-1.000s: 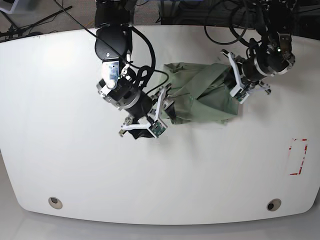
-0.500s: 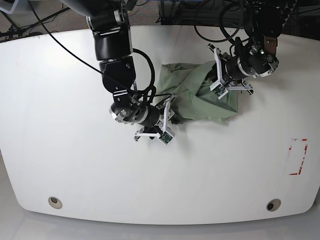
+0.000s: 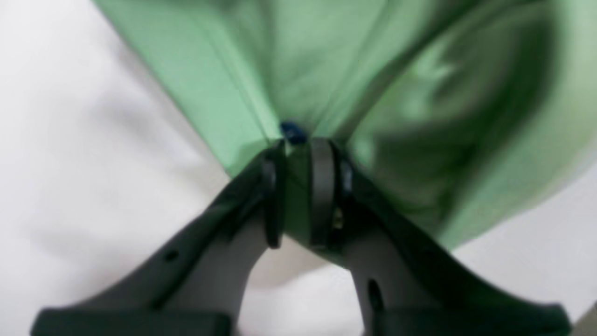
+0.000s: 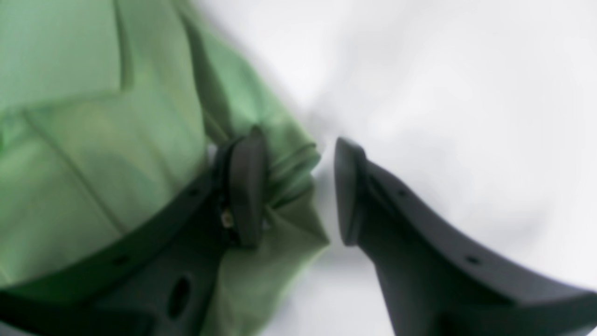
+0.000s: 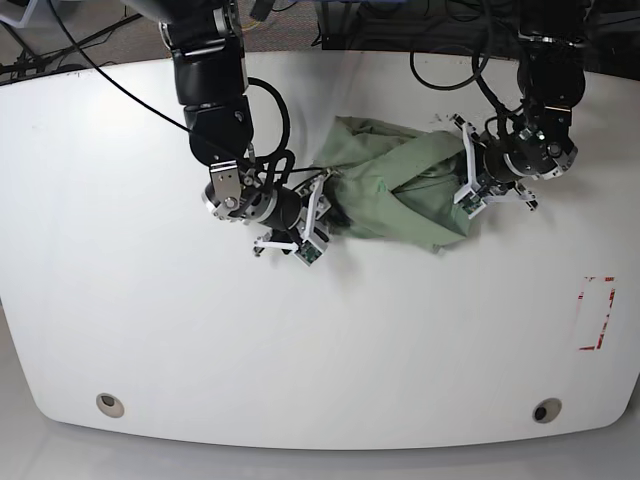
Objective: Fold the T-shirt properly
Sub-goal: 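Grasp the bundle edges with both grippers and spread it flat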
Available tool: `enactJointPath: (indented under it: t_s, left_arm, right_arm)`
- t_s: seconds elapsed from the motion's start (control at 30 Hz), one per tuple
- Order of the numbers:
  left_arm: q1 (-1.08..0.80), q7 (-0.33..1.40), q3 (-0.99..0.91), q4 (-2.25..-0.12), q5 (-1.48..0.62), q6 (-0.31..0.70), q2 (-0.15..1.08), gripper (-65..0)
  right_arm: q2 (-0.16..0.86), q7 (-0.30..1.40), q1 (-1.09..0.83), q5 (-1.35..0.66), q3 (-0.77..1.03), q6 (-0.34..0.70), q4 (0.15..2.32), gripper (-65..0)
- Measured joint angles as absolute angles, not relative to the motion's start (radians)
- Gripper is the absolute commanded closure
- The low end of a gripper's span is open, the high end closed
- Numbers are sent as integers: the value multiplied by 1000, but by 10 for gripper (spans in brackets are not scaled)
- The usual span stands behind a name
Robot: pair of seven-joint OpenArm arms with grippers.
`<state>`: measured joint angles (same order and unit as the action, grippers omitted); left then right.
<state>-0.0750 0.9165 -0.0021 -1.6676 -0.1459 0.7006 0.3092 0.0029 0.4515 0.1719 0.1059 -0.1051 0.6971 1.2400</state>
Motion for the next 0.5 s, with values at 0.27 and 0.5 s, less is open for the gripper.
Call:
enactJointPath:
  t_s: [0.27, 0.5]
  left_arm:
    - [99, 916, -3, -1580, -144, 700, 370, -65]
    - [104, 919, -8, -1836, -149, 697, 380, -64]
  right_arm:
    - [47, 582, 60, 132, -104, 704, 1464, -219]
    - [47, 710, 27, 133, -106, 700, 1684, -219]
